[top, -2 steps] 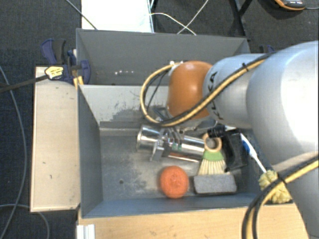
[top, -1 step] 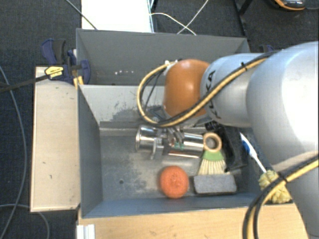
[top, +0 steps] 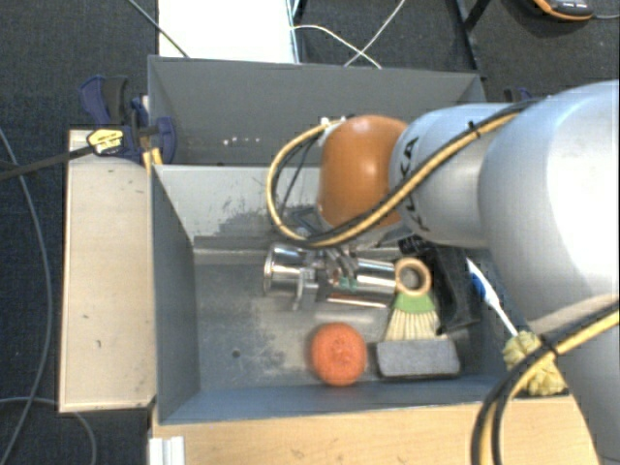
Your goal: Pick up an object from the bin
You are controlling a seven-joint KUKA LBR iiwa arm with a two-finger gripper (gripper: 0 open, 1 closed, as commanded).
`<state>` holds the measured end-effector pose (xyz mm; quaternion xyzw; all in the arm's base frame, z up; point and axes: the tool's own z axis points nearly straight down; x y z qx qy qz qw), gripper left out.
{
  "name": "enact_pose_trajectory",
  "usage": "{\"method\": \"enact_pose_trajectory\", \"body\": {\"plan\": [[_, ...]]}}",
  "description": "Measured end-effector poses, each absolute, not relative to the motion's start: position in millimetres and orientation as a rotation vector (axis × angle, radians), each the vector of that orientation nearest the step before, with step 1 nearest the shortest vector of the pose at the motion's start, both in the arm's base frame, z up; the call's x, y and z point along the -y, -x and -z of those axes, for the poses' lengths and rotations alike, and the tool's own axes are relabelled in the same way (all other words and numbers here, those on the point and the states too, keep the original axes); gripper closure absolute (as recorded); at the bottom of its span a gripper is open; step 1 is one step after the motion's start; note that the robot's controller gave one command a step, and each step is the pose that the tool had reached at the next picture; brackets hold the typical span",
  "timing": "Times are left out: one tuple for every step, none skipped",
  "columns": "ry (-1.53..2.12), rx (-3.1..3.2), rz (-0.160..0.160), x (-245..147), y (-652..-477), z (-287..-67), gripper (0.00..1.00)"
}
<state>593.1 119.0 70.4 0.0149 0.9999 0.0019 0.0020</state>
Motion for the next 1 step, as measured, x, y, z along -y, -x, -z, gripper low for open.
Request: {"method": "enact_pose_trajectory", "body": {"plan": [[-0.049, -3.149, -0.002, -118.2, -589.1, -95.3, 1.00]]}}
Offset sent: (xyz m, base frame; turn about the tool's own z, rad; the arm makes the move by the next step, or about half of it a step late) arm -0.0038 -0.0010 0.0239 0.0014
